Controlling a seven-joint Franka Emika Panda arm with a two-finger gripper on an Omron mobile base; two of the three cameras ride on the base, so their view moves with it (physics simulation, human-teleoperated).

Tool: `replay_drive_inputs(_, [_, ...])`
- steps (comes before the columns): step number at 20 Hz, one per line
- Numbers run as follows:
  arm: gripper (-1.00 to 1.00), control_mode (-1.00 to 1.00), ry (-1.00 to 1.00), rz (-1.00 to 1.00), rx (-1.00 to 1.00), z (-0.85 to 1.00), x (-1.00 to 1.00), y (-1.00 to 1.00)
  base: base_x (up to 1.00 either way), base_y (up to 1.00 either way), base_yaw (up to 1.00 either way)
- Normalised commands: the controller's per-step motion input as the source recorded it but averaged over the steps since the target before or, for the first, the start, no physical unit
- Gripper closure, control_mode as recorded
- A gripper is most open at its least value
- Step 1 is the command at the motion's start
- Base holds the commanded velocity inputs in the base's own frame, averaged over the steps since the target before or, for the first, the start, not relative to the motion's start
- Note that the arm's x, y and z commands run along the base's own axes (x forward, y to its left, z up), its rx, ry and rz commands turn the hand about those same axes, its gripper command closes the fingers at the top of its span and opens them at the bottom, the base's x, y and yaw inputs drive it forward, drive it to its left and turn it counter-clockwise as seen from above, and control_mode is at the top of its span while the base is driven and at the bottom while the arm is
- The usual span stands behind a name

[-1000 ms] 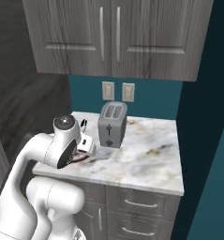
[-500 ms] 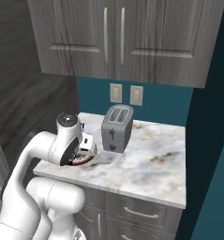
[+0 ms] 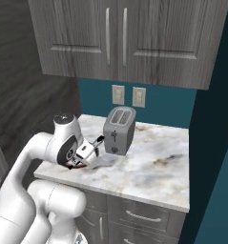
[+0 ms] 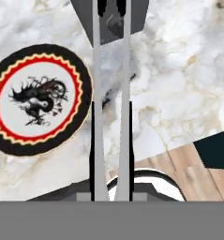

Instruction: Pick up the tongs from the counter and place them near the plate next to the oven.

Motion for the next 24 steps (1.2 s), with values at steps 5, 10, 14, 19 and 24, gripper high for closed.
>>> replay_drive_inputs(5, [1.0, -1.0, 0.0, -0.16, 0.0, -0.27, 0.35, -0.11, 0.0, 0.0, 0.0])
replay_drive_inputs(10, [1.0, -1.0, 0.05, -0.01, 0.08, -0.4, 0.71, -0.43, 0.0, 0.0, 0.0])
replay_drive_inputs(14, [1.0, -1.0, 0.19, -0.05, 0.07, -0.47, 0.34, -0.32, 0.0, 0.0, 0.0])
replay_drive_inputs(19, [1.0, -1.0, 0.1, -0.11, 0.0, -0.5, -0.03, -0.01, 0.0, 0.0, 0.0])
replay_drive_inputs(24, [1.0, -1.0, 0.0, -0.02, 0.0, -0.57, 0.14, 0.05, 0.0, 0.0, 0.0])
